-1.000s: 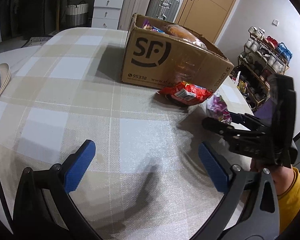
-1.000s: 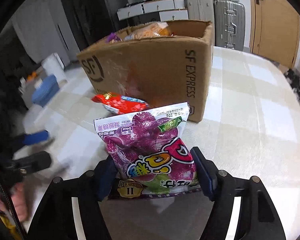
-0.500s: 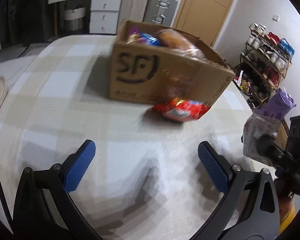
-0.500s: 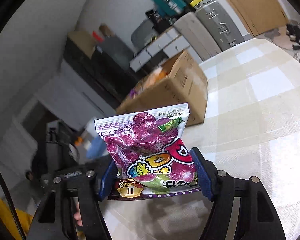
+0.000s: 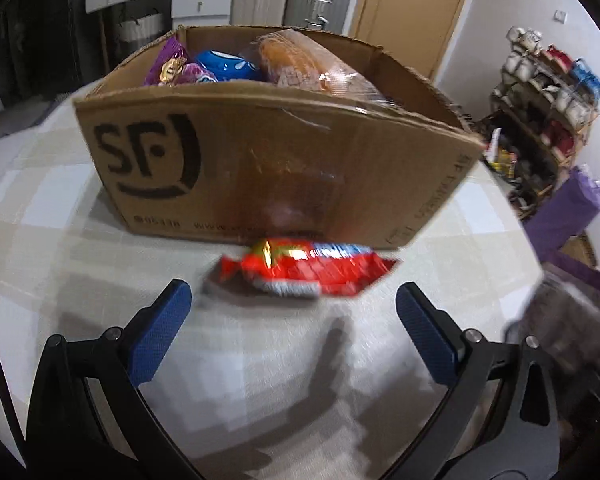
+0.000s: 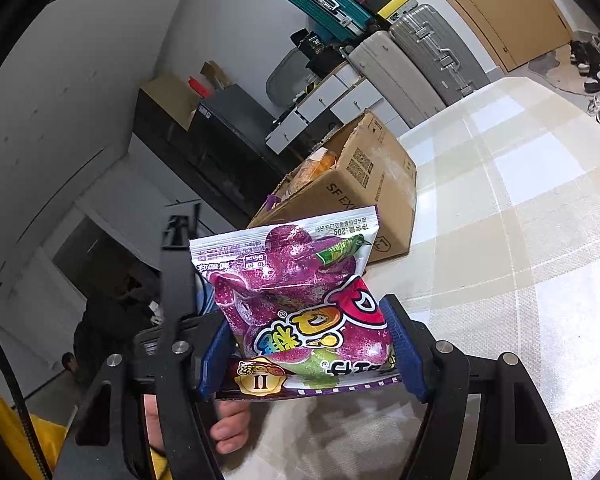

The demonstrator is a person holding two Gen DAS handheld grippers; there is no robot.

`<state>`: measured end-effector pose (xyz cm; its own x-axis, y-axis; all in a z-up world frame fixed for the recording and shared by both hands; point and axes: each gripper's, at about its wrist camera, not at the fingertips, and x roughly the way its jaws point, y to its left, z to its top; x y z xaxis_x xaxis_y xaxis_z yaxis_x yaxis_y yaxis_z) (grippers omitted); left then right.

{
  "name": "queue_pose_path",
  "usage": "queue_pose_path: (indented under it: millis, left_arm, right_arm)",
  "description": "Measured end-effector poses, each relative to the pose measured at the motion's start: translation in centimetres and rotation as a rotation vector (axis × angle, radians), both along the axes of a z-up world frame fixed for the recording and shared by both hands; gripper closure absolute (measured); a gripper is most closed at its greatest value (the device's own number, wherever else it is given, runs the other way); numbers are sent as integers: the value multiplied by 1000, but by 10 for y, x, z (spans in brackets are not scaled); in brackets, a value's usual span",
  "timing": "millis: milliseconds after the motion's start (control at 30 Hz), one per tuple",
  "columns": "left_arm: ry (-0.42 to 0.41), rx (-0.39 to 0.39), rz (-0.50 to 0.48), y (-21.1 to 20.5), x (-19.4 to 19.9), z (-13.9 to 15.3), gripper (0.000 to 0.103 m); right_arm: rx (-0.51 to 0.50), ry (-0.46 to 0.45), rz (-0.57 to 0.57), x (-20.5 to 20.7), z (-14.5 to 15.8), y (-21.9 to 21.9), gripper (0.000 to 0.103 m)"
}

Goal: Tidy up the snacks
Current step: 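Grasp the purple grape candy bag with the right gripper while the left grasps the red wafer pack, then lift and carry the grape bag and red wafer pack over the box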

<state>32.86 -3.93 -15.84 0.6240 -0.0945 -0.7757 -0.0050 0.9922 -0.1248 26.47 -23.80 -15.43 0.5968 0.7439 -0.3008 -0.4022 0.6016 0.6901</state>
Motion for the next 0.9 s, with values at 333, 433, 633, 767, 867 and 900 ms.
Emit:
queue_pose_path:
  millis: [333, 433, 633, 767, 867, 900]
  left_arm:
    - [-11, -8, 11, -10, 21, -17, 38]
    - [-19, -18, 7, -10, 22, -15, 48]
    - [-39, -40, -31, -10, 14, -11, 56]
    - [-43, -55, -41, -8, 5, -5, 57]
    - [-47, -60, -48, -5, 0, 0, 58]
    - [-49, -60, -51, -7, 0, 3, 58]
  right_arm:
    - [13, 12, -4, -2, 0, -3, 32]
    - [12, 15, -5, -2, -1, -3, 32]
    - [10, 16, -7, -3, -1, -3, 32]
    - [9, 14, -9, -4, -1, -3, 32]
    - [10, 5, -7, -5, -1, -3, 32]
    - [9, 4, -9, -5, -1, -3, 32]
